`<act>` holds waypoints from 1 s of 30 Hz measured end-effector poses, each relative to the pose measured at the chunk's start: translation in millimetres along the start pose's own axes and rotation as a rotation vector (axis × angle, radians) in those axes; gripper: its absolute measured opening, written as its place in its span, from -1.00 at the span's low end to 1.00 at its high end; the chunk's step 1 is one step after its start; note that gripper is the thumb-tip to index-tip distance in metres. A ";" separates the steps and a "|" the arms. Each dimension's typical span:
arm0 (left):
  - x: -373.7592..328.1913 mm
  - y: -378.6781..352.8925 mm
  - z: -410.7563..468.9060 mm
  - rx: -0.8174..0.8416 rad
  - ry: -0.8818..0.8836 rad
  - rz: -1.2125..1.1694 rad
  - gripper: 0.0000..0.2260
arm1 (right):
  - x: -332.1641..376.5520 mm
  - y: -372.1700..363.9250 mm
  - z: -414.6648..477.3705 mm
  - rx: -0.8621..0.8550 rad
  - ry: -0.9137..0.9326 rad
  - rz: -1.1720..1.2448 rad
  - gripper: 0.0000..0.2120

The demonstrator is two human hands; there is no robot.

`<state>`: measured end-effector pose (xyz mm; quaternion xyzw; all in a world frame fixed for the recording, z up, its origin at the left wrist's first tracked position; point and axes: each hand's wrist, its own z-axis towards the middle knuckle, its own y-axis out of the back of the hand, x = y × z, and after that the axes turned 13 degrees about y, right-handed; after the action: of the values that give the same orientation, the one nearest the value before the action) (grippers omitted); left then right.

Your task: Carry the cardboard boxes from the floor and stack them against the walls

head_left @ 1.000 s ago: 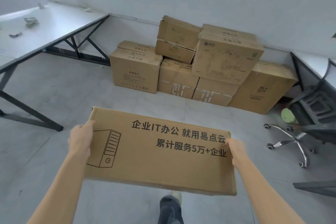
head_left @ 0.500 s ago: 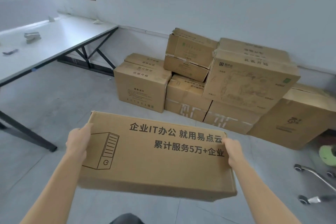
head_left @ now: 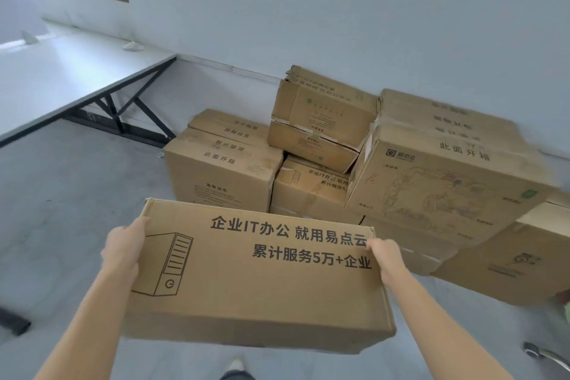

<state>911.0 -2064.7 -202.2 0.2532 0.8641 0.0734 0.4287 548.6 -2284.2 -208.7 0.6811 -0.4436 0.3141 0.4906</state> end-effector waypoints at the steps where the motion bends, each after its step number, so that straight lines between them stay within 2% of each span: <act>1: -18.4 -14.7 9.6 0.006 -0.007 0.005 -0.66 | 11.1 -5.7 16.5 -0.001 -0.004 0.007 -0.56; 7: -124.3 -91.5 42.2 0.060 -0.121 0.050 -0.74 | 66.3 -18.0 96.3 -0.083 -0.022 0.108 -0.83; 11: -181.3 -144.5 58.2 0.067 -0.199 0.008 -0.75 | 97.2 -24.2 154.9 -0.109 0.015 0.155 -0.76; 22: -315.6 -280.0 83.0 0.072 -0.270 -0.141 -0.77 | 209.4 -34.3 333.5 -0.147 0.161 0.240 -0.82; 26: -337.6 -320.7 93.2 0.135 -0.197 -0.220 -0.76 | 224.9 -38.1 373.5 -0.147 0.183 0.215 -0.79; 30: -353.6 -365.5 109.0 0.195 -0.146 -0.237 -0.91 | 234.1 -39.0 409.3 -0.162 0.175 0.165 -0.71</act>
<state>1037.2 -2566.2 -146.8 0.1945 0.8576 -0.0807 0.4693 676.9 -2736.3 -153.3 0.5706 -0.4777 0.3746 0.5532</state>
